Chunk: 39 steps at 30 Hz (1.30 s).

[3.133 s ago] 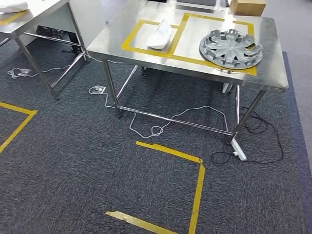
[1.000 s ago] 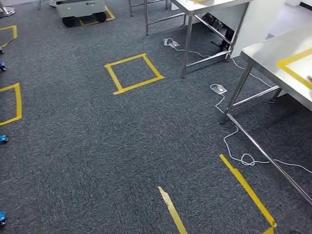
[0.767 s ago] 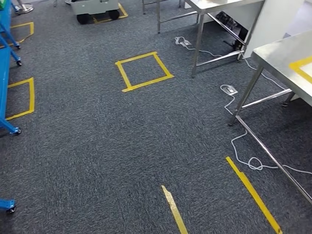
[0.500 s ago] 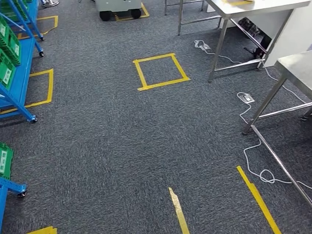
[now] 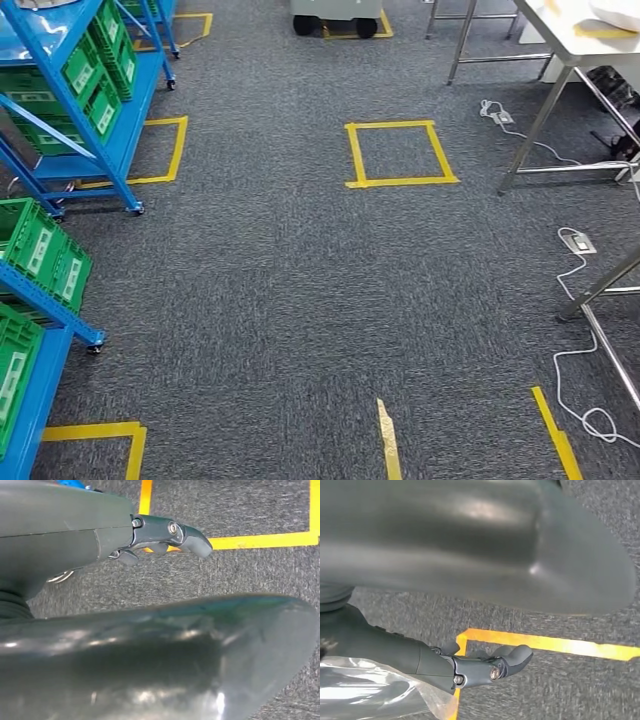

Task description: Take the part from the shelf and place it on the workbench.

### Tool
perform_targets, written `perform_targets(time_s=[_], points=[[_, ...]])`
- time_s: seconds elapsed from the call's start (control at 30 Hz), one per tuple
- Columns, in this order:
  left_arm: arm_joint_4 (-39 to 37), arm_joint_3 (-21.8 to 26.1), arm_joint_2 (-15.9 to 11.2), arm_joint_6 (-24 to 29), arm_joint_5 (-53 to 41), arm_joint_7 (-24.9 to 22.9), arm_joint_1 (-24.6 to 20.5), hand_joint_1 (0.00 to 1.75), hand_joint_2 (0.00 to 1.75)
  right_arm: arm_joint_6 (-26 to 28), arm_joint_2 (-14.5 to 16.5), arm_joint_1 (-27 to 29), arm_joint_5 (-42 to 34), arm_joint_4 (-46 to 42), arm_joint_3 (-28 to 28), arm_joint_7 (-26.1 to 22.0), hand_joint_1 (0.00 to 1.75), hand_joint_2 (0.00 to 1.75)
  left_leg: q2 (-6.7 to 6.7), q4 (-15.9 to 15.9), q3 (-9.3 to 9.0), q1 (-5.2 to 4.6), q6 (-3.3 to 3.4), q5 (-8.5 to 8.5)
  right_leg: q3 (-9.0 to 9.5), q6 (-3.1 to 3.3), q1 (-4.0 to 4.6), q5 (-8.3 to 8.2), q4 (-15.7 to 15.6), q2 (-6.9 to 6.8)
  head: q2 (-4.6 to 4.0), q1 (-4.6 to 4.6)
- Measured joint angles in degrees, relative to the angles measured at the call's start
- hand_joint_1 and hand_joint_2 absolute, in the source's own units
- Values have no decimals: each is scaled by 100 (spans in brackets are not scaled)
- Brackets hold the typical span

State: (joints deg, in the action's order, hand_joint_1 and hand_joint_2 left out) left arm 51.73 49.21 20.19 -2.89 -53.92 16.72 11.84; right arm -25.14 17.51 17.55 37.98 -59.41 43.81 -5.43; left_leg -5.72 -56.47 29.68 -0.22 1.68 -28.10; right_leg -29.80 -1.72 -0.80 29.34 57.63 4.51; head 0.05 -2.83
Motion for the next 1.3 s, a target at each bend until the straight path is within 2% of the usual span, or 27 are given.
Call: perform_targets(time_s=[0.03,0.1,0.13,0.17,0.23,0.3,0.33,0.4,0.47,0.53,0.6,0.63,0.67,0.7,0.77,0.8,0.83,0.87,0.93,0.97,1.03,1.07,1.1,1.13,1.2,1.27,1.3], points=[[2,-12,1,-1,1,-1,5,0,0,-15,2,15,1,-24,9,8,0,0,-66,-7,33,11,-35,4,52,21,2,23,-95,60,0,2],[5,-27,-2,-2,1,-2,27,0,0,-49,13,41,4,-88,18,28,0,0,-171,-13,83,39,-106,16,107,67,3,25,-167,-48,1,3],[8,-29,-3,-2,2,-1,38,0,0,-67,20,50,2,-124,22,39,0,0,-113,-63,109,39,-135,-20,133,96,-4,12,-208,-119,0,8],[9,-32,-4,-3,2,-1,41,0,0,-85,31,59,1,-155,26,51,0,0,14,-211,178,36,-163,-113,164,126,-12,3,-249,-202,0,19],[11,-46,-6,-10,7,0,38,0,0,-113,49,81,3,-191,42,78,0,0,356,-847,491,37,-218,-440,219,168,-6,23,-293,-386,-1,41],[11,-64,-10,-17,11,-1,37,0,0,-129,63,95,14,-198,63,93,0,0,490,-1533,850,68,-273,-665,231,182,4,76,-293,-573,-1,46],[11,-72,-13,-19,11,-1,43,0,0,-134,71,96,20,-198,72,95,0,0,514,-1644,913,83,-290,-631,250,176,0,111,-293,-657,-1,44],[11,-76,-16,-19,14,-2,61,0,0,-138,83,86,34,-199,81,93,0,0,579,-1271,733,106,-311,-319,327,137,-14,189,-292,-805,-1,46],[11,-84,-11,-22,18,-2,62,0,0,-142,90,86,50,-205,97,89,0,0,806,-541,352,109,-300,-38,433,59,-4,284,-284,-934,-1,49],[11,-106,-8,-27,20,-1,53,0,0,-146,92,77,67,-213,121,79,0,0,929,-172,169,86,-225,4,536,-18,17,354,-271,-1043,-1,25],[13,-123,-13,-31,23,-1,64,0,0,-150,94,43,76,-222,130,71,0,0,817,-152,168,60,-128,-31,622,-88,0,365,-251,-1101,0,3],[20,-123,-11,-29,25,-1,77,0,0,-154,99,29,78,-228,128,69,0,0,764,-139,142,58,-86,-46,636,-120,-19,391,-201,-1053,1,-4],[28,-123,-10,-28,27,-1,82,0,0,-158,105,20,79,-234,127,68,0,0,710,-128,101,58,-46,-60,577,-140,-37,466,-77,-939,1,-11],[37,-124,-8,-27,27,0,80,0,0,-167,110,15,80,-240,129,70,0,0,649,-117,57,61,-6,-76,439,-148,-49,591,174,-796,1,-24],[46,-130,-3,-27,18,1,64,0,0,-192,122,32,92,-245,145,90,0,0,524,-109,10,51,57,-121,-59,-135,-48,904,938,-533,2,-48],[46,-134,-2,-27,8,1,63,0,0,-204,130,52,98,-246,157,108,0,0,446,-109,-14,41,79,-149,-328,-126,-42,992,1289,-485,2,-54],[46,-137,-1,-23,-15,2,70,0,0,-208,139,77,97,-248,171,134,0,0,364,-109,-49,28,91,-180,-524,-111,-34,970,1469,-466,2,-55],[46,-138,2,-15,-45,5,80,0,0,-205,148,102,87,-252,184,160,0,0,277,-109,-98,17,94,-218,-627,-90,-25,822,1441,-453,2,-56],[45,-137,8,8,-108,15,97,0,0,-178,156,135,52,-265,201,202,0,0,109,-108,-219,10,83,-307,-562,-27,3,239,851,-359,2,-56],[43,-138,10,25,-136,22,94,0,0,-163,157,141,39,-269,208,212,0,0,34,-109,-269,17,69,-347,-503,3,14,36,555,-233,1,-48],[28,-141,12,69,-182,41,79,0,0,-132,162,151,28,-274,230,219,0,0,-107,-110,-289,49,5,-406,-417,69,41,-65,188,-31,1,-42],[14,-142,11,94,-205,51,75,0,0,-117,166,160,32,-274,240,221,0,0,-159,-119,-302,60,-35,-410,-404,102,53,-16,145,-12,1,-37],[2,-143,8,113,-219,60,79,0,0,-105,173,166,36,-276,247,220,0,0,-198,-124,-315,64,-73,-413,-341,132,62,-16,76,-60,2,-42],[-9,-143,4,125,-231,66,87,0,0,-98,180,165,39,-277,248,219,0,0,-154,-154,-349,59,-100,-429,-270,153,58,-58,30,-123,2,-41],[-22,-143,-6,142,-237,76,66,0,0,-91,195,154,40,-277,249,213,0,0,117,-423,-245,43,-143,-547,-95,189,42,-42,-67,-261,3,-6],[-35,-148,-16,153,-241,87,27,0,0,-88,211,155,46,-275,252,211,0,0,404,-1029,135,46,-199,-791,19,214,44,18,-108,-427,4,28],[-46,-149,-20,163,-247,96,18,0,0,-90,220,156,52,-274,255,209,0,0,461,-1327,358,54,-227,-900,66,219,48,65,-111,-513,4,30]])
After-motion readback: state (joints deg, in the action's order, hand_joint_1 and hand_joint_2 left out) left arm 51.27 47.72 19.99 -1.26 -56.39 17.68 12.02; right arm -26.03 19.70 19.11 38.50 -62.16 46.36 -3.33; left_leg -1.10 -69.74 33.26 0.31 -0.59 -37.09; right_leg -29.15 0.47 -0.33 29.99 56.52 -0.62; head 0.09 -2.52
